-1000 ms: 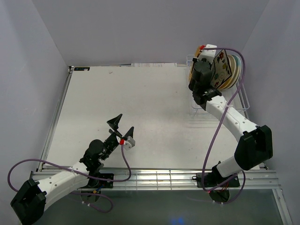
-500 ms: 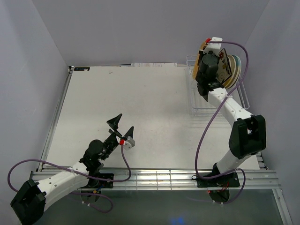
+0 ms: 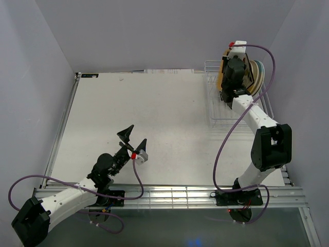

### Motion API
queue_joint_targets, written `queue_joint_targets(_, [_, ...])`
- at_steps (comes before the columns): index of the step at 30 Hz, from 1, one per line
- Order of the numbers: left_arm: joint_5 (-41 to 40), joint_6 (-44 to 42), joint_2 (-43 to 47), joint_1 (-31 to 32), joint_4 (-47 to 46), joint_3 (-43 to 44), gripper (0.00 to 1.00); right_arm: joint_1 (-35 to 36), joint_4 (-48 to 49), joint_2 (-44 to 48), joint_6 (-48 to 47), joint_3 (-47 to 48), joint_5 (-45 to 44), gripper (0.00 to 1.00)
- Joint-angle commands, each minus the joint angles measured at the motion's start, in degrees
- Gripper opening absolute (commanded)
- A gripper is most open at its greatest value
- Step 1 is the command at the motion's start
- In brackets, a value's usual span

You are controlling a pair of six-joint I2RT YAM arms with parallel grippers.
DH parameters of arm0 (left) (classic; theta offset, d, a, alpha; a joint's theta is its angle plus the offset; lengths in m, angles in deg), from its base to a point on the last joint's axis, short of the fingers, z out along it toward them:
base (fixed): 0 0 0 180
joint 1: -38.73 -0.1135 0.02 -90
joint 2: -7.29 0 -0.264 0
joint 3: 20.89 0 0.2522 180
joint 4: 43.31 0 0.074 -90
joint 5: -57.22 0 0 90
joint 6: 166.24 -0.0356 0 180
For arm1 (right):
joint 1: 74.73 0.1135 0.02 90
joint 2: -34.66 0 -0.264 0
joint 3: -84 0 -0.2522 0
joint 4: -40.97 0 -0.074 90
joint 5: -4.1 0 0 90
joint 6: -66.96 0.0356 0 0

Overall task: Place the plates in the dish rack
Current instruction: Insert the plate into the dish rack.

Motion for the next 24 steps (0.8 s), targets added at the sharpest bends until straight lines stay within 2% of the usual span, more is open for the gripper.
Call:
queue_joint_targets(1, [0.5,0.2,0.0,0.2,0.1,-4.9,0.98,-0.2,4.2,1.0,-2.4,1.9,3.4,0.08])
queue_joint_targets(10, [0.5,0.2,-0.7,0.2,0.1,-4.8,0.98,-1.3,-0.4,-2.3,-5.2,4.3,6.1,0.08])
queue_joint_targets(18, [0.7,0.2,-0.7,0.2,0.0,-4.9,0.98,-2.7,-0.3,-4.6,-4.8,4.8,4.5,0.08])
queue_joint_targets(24, [0.6,0.2,-0.7,0.2,0.1,-4.9,0.98,-3.4,0.2,-3.2,-2.4,3.1,8.0,0.08])
